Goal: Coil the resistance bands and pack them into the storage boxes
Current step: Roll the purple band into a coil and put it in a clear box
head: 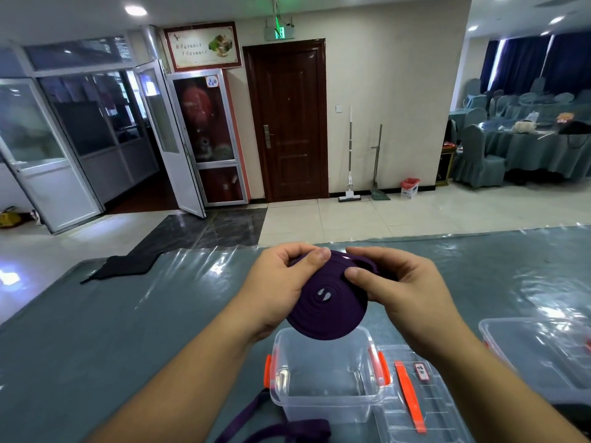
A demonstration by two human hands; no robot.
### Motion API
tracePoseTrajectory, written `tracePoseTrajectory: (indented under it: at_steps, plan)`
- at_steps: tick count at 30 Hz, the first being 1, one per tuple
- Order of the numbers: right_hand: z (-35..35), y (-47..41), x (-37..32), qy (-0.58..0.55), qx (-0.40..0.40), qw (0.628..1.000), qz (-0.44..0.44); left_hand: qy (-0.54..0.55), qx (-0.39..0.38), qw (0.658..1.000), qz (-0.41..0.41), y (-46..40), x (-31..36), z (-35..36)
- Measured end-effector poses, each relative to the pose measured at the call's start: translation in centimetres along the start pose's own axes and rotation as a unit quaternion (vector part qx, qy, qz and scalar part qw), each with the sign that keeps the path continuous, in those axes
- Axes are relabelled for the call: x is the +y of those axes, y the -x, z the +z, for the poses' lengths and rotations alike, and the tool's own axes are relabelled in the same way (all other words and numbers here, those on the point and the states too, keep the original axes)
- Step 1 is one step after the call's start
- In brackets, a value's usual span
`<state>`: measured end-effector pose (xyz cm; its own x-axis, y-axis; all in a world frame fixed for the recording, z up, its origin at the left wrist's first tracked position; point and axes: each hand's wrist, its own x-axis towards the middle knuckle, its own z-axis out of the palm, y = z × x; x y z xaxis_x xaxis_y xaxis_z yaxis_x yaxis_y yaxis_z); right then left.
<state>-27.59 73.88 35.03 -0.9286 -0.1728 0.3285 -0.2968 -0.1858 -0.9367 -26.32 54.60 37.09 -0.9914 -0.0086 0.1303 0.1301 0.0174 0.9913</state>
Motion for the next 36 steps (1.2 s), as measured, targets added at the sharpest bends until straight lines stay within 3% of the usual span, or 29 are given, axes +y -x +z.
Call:
tracePoseTrajectory:
  at_steps: [8,13,21,27,36]
  plan:
    - [0.8,1.5,1.6,-0.019,0.029,0.999,-0.009,0.051,0.025,0.998,-0.023,-0.1,-0.9,0.5]
    - [0.6,1.4,2.0,-0.024,0.021,0.999,0.004,0.028,-0.019,0.998,-0.053,-0.2,-0.6,0.2]
    - [1.1,2.0,3.7,-0.071,0.073,0.995,0.005,0.072,0.028,0.996,-0.051,-0.6,-2.3,0.9]
    - [0.0,2.8,5.2,-0.074,0.049,0.995,0.046,0.100,0.054,0.991,-0.075,-1.0,-4.2,2.0]
    - [-4.2,2.7,8.4,-0.080,0.033,0.983,0.161,0.087,0.021,0.979,-0.183,-1.0,-8.3,3.5]
